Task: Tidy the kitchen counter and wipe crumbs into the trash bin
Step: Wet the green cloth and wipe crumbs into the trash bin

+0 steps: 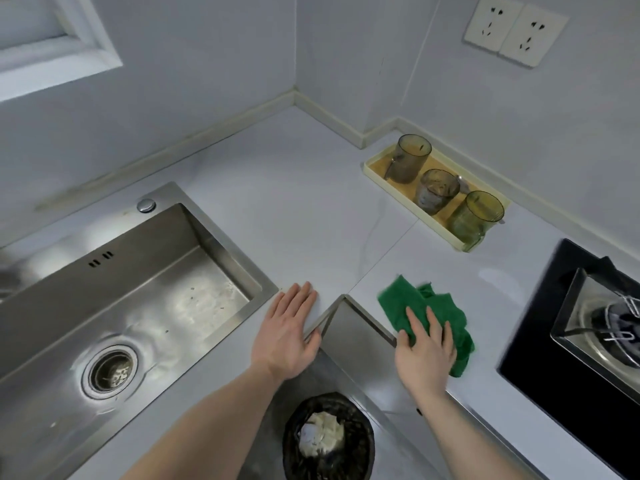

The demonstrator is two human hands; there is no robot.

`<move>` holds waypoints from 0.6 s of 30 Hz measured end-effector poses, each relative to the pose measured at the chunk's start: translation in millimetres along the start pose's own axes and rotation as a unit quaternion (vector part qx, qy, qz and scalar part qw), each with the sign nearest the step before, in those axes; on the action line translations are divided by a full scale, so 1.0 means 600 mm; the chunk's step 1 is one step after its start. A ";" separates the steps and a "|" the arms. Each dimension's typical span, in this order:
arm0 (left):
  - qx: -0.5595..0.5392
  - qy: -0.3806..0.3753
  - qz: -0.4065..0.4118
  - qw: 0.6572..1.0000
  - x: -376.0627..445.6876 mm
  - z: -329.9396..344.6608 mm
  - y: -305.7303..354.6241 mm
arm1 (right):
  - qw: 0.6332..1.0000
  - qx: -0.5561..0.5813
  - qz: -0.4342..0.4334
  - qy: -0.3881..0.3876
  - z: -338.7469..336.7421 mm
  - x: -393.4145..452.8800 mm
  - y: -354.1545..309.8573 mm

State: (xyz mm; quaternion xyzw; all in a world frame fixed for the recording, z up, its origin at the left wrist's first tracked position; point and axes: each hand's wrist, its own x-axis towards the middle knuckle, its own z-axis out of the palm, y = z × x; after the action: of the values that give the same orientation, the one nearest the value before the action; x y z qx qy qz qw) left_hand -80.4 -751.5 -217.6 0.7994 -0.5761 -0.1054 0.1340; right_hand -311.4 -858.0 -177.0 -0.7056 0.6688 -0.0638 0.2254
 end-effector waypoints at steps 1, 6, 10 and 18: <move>-0.001 0.004 -0.001 1.000 -0.001 0.002 -0.001 | 1.000 -0.004 -0.019 -0.013 0.007 0.012 -0.022; -0.018 0.025 -0.005 0.999 0.002 0.015 -0.004 | 0.986 -0.014 -0.157 -0.054 0.053 0.070 -0.123; -0.019 0.036 0.002 0.999 0.004 0.016 -0.004 | 0.964 -0.008 -0.251 -0.085 0.089 0.082 -0.174; -0.012 0.036 0.005 0.999 0.001 0.007 -0.001 | 0.958 -0.054 -0.279 -0.051 0.048 0.037 -0.026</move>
State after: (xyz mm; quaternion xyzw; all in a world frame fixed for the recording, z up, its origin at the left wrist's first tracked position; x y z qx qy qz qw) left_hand -80.9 -752.4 -221.5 0.7984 -0.5733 -0.0827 0.1645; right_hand -283.7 -872.5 -201.2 -0.8773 0.4357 -0.0522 0.1942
